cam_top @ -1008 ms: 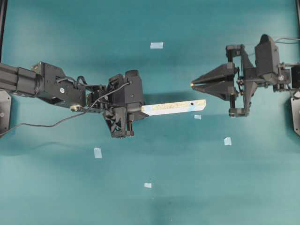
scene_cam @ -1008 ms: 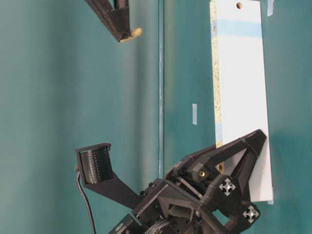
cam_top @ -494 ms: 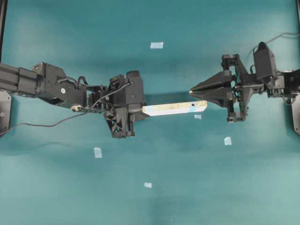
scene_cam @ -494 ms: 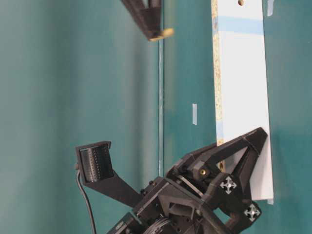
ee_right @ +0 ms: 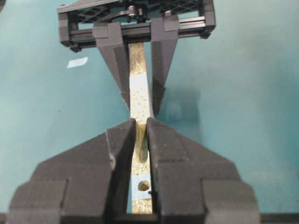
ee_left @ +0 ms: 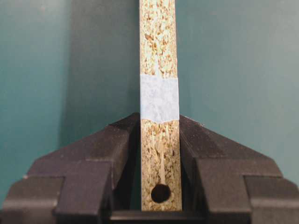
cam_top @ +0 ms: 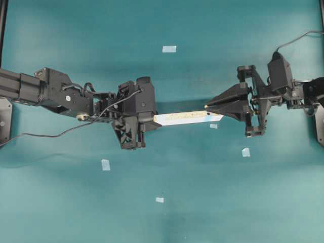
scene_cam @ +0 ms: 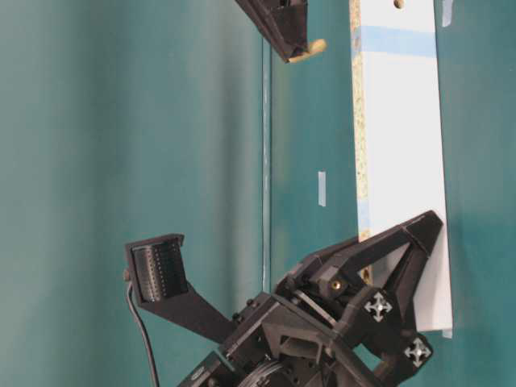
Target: Move the wooden board into place and insert the rod into its hole.
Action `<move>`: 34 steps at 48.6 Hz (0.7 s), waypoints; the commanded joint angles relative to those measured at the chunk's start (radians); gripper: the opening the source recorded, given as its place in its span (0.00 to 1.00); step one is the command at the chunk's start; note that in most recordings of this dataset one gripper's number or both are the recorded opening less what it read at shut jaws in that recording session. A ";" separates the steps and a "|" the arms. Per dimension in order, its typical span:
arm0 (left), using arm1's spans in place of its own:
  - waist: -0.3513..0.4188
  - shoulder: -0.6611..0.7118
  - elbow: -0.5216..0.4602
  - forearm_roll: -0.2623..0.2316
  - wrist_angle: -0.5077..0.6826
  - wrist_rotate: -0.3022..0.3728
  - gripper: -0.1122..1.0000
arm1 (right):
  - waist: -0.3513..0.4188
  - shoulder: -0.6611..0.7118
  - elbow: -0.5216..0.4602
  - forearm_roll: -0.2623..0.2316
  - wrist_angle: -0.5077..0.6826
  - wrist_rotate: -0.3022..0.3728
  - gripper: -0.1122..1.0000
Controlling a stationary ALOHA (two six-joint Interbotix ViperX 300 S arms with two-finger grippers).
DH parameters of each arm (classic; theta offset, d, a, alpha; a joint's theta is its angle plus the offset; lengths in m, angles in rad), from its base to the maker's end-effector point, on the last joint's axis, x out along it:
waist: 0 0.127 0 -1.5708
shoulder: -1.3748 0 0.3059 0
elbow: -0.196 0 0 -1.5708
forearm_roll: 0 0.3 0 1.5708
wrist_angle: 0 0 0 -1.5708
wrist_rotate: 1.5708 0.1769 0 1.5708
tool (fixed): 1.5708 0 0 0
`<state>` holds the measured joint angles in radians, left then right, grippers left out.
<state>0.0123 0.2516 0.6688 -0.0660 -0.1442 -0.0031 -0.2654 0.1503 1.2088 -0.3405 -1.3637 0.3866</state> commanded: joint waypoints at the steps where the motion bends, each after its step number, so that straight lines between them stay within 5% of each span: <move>1: -0.018 -0.006 0.005 0.000 0.005 0.000 0.30 | 0.003 -0.008 -0.002 -0.002 -0.003 -0.002 0.20; 34: -0.025 -0.005 0.012 0.000 0.005 -0.002 0.30 | 0.026 0.040 -0.018 -0.002 0.061 -0.002 0.20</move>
<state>0.0061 0.2516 0.6719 -0.0660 -0.1457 -0.0031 -0.2454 0.1979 1.1934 -0.3390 -1.3146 0.3881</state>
